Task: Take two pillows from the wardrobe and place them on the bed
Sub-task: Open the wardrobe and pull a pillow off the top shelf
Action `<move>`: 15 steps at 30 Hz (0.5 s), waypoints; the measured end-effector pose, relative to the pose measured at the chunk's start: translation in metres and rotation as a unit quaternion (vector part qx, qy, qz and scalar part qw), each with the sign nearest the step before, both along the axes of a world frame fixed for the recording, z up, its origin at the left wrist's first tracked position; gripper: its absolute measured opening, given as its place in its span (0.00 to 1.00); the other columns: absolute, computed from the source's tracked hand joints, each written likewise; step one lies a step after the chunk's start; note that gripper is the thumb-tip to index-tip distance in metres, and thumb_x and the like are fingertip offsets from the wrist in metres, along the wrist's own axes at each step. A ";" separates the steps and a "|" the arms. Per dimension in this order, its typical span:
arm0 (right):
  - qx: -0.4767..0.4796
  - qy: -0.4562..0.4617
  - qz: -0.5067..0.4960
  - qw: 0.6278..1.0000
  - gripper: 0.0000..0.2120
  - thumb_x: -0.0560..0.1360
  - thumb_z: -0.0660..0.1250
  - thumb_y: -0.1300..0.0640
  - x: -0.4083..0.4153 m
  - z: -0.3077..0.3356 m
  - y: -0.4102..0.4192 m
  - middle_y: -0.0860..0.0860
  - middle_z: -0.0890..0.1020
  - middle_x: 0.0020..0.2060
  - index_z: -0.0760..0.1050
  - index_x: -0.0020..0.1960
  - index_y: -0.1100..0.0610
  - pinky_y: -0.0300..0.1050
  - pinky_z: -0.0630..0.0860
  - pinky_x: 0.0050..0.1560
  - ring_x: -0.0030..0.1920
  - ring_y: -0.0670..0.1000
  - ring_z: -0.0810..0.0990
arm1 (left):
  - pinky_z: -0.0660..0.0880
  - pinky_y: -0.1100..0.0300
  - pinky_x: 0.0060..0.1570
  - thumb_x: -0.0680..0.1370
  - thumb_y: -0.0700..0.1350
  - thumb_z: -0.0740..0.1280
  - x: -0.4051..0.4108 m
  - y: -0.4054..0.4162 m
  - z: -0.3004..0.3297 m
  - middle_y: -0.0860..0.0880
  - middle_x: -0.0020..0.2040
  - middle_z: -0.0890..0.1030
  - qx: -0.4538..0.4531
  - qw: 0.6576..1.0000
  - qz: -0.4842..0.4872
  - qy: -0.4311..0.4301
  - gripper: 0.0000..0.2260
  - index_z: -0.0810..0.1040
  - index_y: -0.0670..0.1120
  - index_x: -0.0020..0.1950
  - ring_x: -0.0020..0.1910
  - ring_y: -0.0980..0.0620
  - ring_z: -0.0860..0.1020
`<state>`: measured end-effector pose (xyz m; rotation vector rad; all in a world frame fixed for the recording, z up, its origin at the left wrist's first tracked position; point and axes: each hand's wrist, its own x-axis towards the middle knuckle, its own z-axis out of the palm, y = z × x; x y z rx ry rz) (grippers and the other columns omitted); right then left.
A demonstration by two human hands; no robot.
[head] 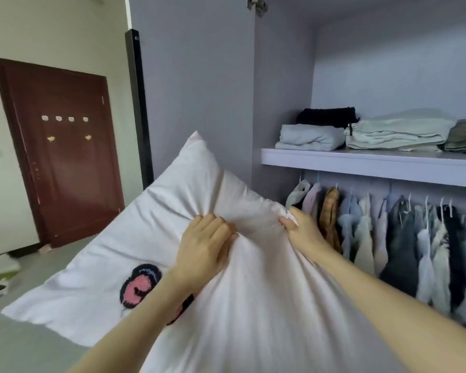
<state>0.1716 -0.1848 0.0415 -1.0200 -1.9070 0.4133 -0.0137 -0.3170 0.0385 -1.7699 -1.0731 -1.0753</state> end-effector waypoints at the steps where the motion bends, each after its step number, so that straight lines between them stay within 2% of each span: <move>1: 0.009 0.013 0.009 1.000 0.21 0.76 0.62 0.60 0.001 -0.008 -0.009 0.46 0.63 0.25 0.55 0.30 0.52 0.47 0.59 0.36 0.32 0.52 0.65 | 0.66 0.54 0.34 0.76 0.43 0.58 -0.004 -0.007 -0.005 0.45 0.32 0.76 -0.040 0.999 0.017 -0.010 0.11 0.75 0.41 0.37 0.35 0.49 0.68; 3: 0.036 0.000 0.052 0.998 0.22 0.76 0.62 0.61 -0.006 -0.022 -0.035 0.45 0.64 0.22 0.55 0.30 0.49 0.48 0.62 0.35 0.29 0.47 0.67 | 0.66 0.54 0.40 0.74 0.46 0.59 -0.008 -0.019 -0.005 0.45 0.40 0.79 -0.095 0.992 0.076 -0.028 0.11 0.77 0.42 0.42 0.40 0.45 0.74; 4: 0.056 -0.017 0.070 0.996 0.21 0.76 0.62 0.62 -0.014 -0.031 -0.051 0.45 0.66 0.22 0.58 0.30 0.48 0.48 0.63 0.34 0.30 0.47 0.73 | 0.67 0.54 0.44 0.72 0.48 0.59 -0.008 -0.025 -0.006 0.45 0.47 0.80 -0.115 0.987 0.112 -0.024 0.13 0.78 0.42 0.48 0.46 0.42 0.76; 5: 0.082 -0.030 0.088 0.992 0.18 0.76 0.62 0.63 -0.021 -0.038 -0.065 0.45 0.66 0.24 0.62 0.31 0.50 0.50 0.66 0.33 0.34 0.53 0.79 | 0.68 0.51 0.51 0.71 0.50 0.59 -0.007 -0.027 -0.003 0.44 0.54 0.80 -0.136 0.980 0.143 -0.005 0.17 0.77 0.43 0.55 0.53 0.40 0.76; 6: 0.104 -0.037 0.109 0.988 0.14 0.75 0.64 0.65 -0.028 -0.047 -0.080 0.45 0.66 0.27 0.67 0.34 0.53 0.51 0.69 0.33 0.35 0.58 0.80 | 0.68 0.47 0.57 0.71 0.51 0.59 -0.009 -0.033 -0.004 0.44 0.58 0.79 -0.159 0.971 0.177 0.016 0.21 0.76 0.43 0.60 0.59 0.39 0.74; 8: 0.144 -0.040 0.123 0.981 0.08 0.72 0.66 0.69 -0.037 -0.059 -0.096 0.47 0.66 0.32 0.70 0.37 0.62 0.53 0.72 0.32 0.30 0.54 0.71 | 0.62 0.37 0.64 0.72 0.54 0.57 -0.017 -0.043 -0.007 0.45 0.57 0.80 -0.207 0.953 0.219 0.033 0.24 0.75 0.43 0.62 0.64 0.40 0.72; 9: 0.149 -0.042 0.125 0.980 0.08 0.71 0.67 0.70 -0.042 -0.061 -0.101 0.47 0.66 0.32 0.70 0.37 0.64 0.53 0.72 0.31 0.30 0.53 0.66 | 0.62 0.36 0.64 0.74 0.55 0.56 -0.024 -0.052 -0.012 0.45 0.52 0.82 -0.225 0.946 0.230 0.037 0.23 0.77 0.43 0.59 0.61 0.41 0.75; 11: 0.157 -0.041 0.135 0.977 0.10 0.71 0.68 0.69 -0.048 -0.061 -0.107 0.48 0.65 0.30 0.68 0.36 0.64 0.50 0.63 0.30 0.30 0.54 0.65 | 0.68 0.44 0.62 0.76 0.54 0.55 -0.036 -0.063 -0.023 0.47 0.39 0.82 -0.212 0.946 0.239 0.044 0.19 0.80 0.44 0.47 0.47 0.44 0.80; 13: 0.153 -0.044 0.167 0.973 0.16 0.73 0.68 0.65 -0.057 -0.056 -0.113 0.46 0.62 0.26 0.62 0.33 0.59 0.46 0.53 0.31 0.29 0.52 0.60 | 0.71 0.53 0.50 0.78 0.50 0.54 -0.040 -0.071 -0.030 0.47 0.32 0.78 -0.191 0.948 0.253 0.011 0.17 0.77 0.43 0.37 0.36 0.44 0.77; 15: 0.128 -0.073 0.203 0.968 0.20 0.75 0.66 0.59 -0.074 -0.055 -0.120 0.45 0.60 0.24 0.57 0.32 0.52 0.45 0.52 0.31 0.30 0.53 0.60 | 0.68 0.55 0.39 0.77 0.47 0.54 -0.048 -0.081 -0.040 0.46 0.30 0.78 -0.185 0.942 0.277 -0.051 0.16 0.75 0.42 0.34 0.32 0.44 0.76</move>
